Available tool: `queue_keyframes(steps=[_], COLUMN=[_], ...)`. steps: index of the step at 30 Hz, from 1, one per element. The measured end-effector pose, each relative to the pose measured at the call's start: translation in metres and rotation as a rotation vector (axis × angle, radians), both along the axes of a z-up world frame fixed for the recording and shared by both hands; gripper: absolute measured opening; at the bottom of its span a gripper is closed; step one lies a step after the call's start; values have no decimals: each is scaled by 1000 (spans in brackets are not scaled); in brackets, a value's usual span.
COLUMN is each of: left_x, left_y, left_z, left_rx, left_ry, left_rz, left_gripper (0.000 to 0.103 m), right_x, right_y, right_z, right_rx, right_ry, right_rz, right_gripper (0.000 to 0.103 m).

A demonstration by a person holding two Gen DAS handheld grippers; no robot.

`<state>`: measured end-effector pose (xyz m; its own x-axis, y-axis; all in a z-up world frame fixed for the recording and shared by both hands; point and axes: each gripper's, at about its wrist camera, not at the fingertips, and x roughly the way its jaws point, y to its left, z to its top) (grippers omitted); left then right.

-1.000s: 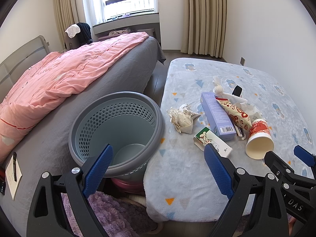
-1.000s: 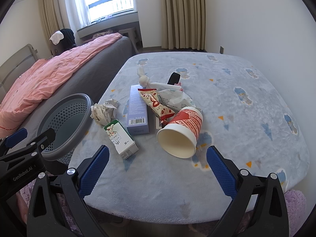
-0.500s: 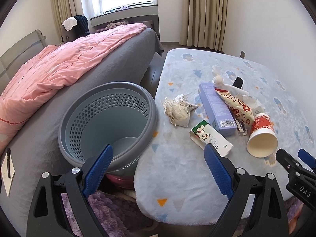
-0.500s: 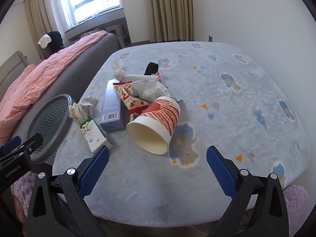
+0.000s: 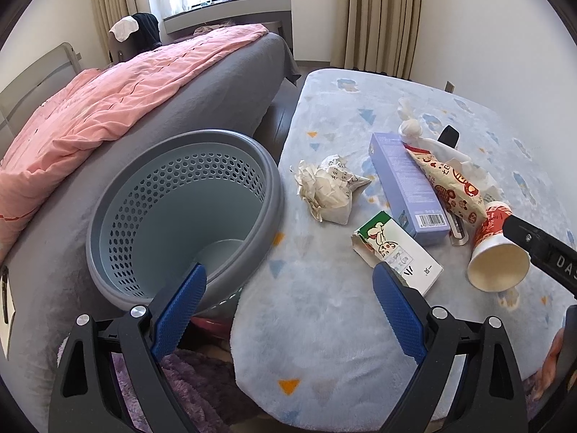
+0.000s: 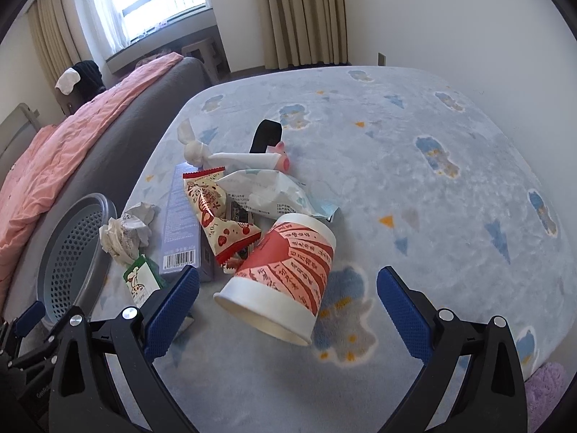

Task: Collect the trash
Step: 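Reach the right tool to the red-and-white paper cup and close on it, then lift the cup with the right tool while the left tool grasps the green-and-white milk carton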

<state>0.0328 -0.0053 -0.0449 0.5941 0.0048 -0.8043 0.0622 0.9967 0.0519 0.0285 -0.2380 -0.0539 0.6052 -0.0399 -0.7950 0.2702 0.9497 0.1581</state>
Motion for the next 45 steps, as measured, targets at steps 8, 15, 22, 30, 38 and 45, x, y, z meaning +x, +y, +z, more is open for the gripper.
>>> queue_keyframes(steps=[8,15,22,30,38,45], left_x=[6,6,4,2,10,17], left_y=[2,1,-2,-11,-31,-56], left_z=[-9,-11,-8,-2,-6,-11], left_rx=[2,5,2,-3,-31,-71], left_ry=[14,18,18,15,66,96], left_rz=[2,-6,-21,-36,-67,-77], left_gripper=[89,89,89,89,89,89], right_x=[21,20,20,7,-21,-37], right_y=[-5,-13,-16,-18,-33,-45], right_z=[-23,-32,-35,-23,-9,-4], right_rx=[-12,62,195,205,139,124], right_ry=[108,133,119,84,42,11], right_rz=[-31,-28,22,39,21,16], right_gripper=[97,97,75,65,65,65])
